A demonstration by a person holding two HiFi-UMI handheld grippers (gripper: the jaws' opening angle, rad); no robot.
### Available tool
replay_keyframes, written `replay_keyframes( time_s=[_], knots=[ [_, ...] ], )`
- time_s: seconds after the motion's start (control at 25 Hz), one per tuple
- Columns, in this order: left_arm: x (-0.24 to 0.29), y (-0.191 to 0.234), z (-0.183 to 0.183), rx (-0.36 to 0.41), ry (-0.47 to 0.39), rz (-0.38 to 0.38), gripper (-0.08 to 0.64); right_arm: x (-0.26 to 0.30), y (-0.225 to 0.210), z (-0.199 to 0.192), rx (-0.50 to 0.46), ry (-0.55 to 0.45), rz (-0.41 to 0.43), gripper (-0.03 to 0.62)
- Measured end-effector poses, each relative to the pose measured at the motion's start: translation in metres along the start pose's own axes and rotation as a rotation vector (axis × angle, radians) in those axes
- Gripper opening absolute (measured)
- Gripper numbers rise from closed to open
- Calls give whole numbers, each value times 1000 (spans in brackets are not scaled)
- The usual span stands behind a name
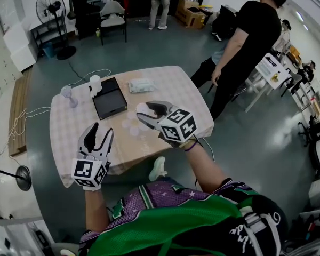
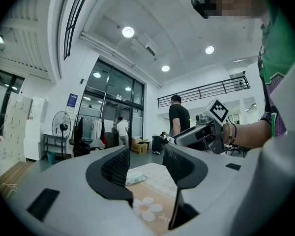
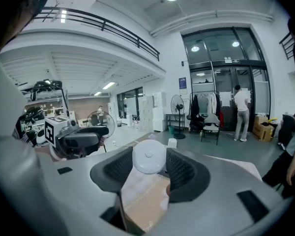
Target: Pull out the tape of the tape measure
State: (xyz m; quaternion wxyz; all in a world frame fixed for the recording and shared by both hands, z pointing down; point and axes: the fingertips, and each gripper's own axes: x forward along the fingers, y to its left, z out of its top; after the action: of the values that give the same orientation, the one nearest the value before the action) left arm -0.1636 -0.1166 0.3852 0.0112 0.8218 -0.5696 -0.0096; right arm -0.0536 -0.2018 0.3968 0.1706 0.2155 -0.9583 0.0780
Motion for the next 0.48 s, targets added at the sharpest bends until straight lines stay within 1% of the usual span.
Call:
replay_keyframes(
  time_s=[0.2,0.48],
  knots=[
    [7,-13,5,41,-9,-28,232,-9,11,8,-16,-21,13,221],
    [23,-37,7,72,-14,-88,232,-25,21,6,-28,-21,12,221]
  ],
)
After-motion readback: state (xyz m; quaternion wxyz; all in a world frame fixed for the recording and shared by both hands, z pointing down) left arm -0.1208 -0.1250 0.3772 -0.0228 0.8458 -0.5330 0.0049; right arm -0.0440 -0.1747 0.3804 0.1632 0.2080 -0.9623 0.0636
